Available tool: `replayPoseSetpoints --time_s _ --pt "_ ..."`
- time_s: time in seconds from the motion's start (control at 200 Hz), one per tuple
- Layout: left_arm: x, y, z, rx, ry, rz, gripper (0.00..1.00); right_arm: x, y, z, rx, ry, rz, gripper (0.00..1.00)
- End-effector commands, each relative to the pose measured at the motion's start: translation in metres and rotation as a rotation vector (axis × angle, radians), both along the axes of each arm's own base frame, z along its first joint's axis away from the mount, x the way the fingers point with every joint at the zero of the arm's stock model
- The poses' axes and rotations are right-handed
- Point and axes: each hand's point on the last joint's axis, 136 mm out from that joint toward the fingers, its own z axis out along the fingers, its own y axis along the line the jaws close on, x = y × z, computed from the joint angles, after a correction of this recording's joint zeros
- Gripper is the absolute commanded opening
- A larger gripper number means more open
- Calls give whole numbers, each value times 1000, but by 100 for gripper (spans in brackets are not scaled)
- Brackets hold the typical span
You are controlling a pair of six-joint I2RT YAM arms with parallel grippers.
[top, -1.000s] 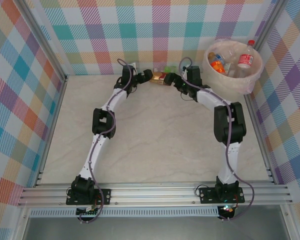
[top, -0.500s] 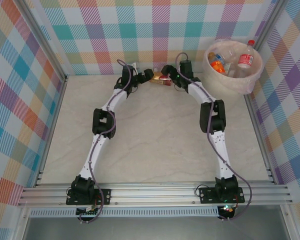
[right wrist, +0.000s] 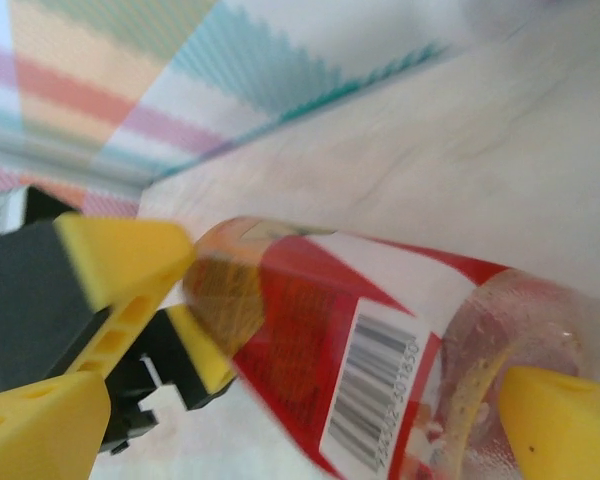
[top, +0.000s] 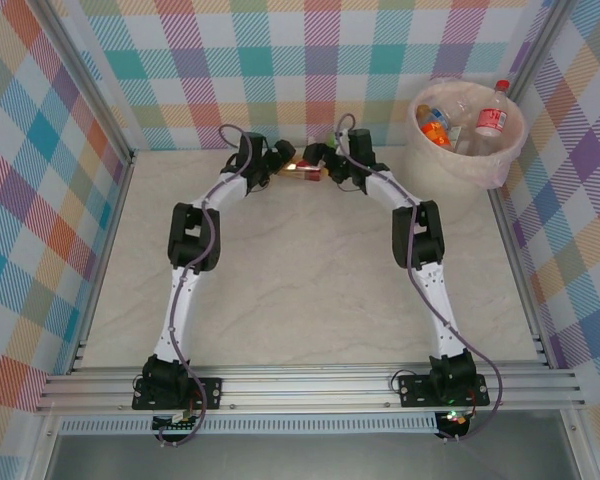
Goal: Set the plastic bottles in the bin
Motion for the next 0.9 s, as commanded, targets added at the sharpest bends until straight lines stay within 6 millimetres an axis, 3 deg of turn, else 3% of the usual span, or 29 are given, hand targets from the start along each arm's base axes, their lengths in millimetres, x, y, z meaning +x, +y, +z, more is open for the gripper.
replayPoseSetpoints --time_s 0.0,0.26,0.555,0.64,0.73,0.895 --pt "-13 12 15 -32 61 93 100 -33 46 64 83 -168 180 100" --pt "-44 37 -2 81 241 179 100 -85 96 78 87 -236 310 100" --pt "-69 49 -15 179 359 172 99 -138 126 62 83 -198 425 100" --pt "-74 51 -15 214 360 146 90 -150 124 63 79 -188 436 100" --pt "-81 53 -16 250 363 119 79 -164 115 83 83 -209 434 100" --pt "-98 49 -20 298 368 51 69 -189 73 107 6 -228 365 100"
